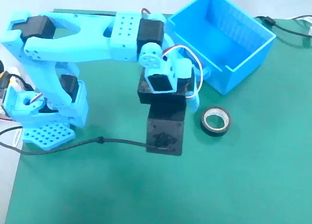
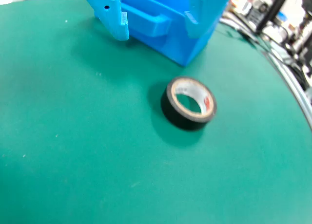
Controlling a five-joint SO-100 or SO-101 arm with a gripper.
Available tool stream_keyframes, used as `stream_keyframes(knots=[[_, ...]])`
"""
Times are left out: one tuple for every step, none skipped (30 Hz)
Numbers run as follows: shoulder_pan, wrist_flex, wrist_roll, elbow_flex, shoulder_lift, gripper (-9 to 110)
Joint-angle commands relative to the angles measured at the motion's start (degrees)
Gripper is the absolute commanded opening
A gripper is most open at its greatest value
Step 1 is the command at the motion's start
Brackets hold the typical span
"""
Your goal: Put the tape in the box
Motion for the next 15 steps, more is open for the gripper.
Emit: stream_keyframes(knots=[[-1.67,0.44,0.62,-5.1,-2.29,19],[-2.37,0.35,0.79,-5.36,-3.16,19],[-2.9,0.18,1.14,-5.54,-3.87,19],[-3.34,0.09,1.32,-5.71,-4.66,20],[-3.69,0.0,1.32,-5.98,-5.63,20],[-4.04,-0.09,1.41,-6.33,-6.77,20],[-4.22,-0.26,1.41,-6.77,-7.91,21],[-4.39,-0.53,1.41,-7.12,-8.96,21],[-4.48,-0.79,1.41,-7.47,-10.02,22],[-4.48,-1.05,1.41,-7.82,-10.81,22],[-4.48,-1.23,1.41,-8.26,-11.43,23],[-4.31,-1.41,1.41,-8.61,-11.87,25],[-4.22,-1.67,1.41,-8.79,-12.13,26],[-4.22,-1.93,1.41,-8.88,-12.22,27],[-4.22,-2.2,1.41,-8.96,-12.3,28]])
